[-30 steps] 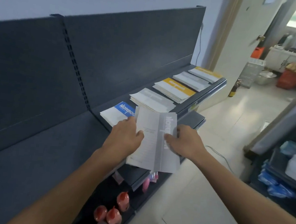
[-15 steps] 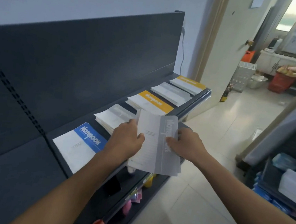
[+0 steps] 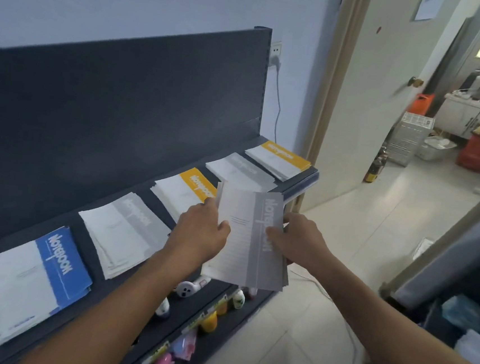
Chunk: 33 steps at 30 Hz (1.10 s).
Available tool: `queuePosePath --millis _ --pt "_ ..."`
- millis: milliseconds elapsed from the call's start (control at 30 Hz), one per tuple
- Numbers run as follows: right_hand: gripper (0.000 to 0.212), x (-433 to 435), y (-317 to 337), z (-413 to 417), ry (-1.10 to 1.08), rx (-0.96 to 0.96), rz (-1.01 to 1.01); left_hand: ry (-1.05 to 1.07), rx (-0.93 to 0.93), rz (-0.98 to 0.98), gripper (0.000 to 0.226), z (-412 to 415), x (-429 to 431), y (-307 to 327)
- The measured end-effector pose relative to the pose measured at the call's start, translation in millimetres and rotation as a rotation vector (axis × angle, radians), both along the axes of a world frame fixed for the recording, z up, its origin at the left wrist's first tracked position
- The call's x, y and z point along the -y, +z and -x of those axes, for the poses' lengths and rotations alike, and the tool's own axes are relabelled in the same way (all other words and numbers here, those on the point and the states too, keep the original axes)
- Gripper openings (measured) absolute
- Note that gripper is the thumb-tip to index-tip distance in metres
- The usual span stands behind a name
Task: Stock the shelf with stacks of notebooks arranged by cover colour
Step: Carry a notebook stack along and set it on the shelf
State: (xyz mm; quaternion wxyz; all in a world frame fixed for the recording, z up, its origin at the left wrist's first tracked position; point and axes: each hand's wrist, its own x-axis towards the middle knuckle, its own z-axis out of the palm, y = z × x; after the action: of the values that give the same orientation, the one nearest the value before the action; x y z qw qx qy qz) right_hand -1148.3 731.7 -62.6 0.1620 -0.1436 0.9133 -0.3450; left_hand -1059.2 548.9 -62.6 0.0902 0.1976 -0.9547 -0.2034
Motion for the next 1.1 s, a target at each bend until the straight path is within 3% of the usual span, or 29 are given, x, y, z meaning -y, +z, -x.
queuePosePath --millis 333,633,767,933,1100 --pt "0.025 -6 0 94 0.094 -0.017 0.007 0.149 -0.001 -0.016 0.037 70 -19 5" --pt "0.017 29 -7 183 0.17 -0.048 -0.033 0.242 -0.012 0.008 0.018 151 5 -1" --pt "0.03 46 -6 220 0.196 -0.017 -0.015 0.283 0.023 0.009 0.027 186 20 -5" --pt "0.029 75 -13 263 0.233 -0.065 -0.023 0.324 0.055 -0.005 0.025 223 44 -7" --pt "0.029 106 -31 285 0.308 -0.108 -0.09 0.411 0.076 -0.147 0.039 226 64 -23"
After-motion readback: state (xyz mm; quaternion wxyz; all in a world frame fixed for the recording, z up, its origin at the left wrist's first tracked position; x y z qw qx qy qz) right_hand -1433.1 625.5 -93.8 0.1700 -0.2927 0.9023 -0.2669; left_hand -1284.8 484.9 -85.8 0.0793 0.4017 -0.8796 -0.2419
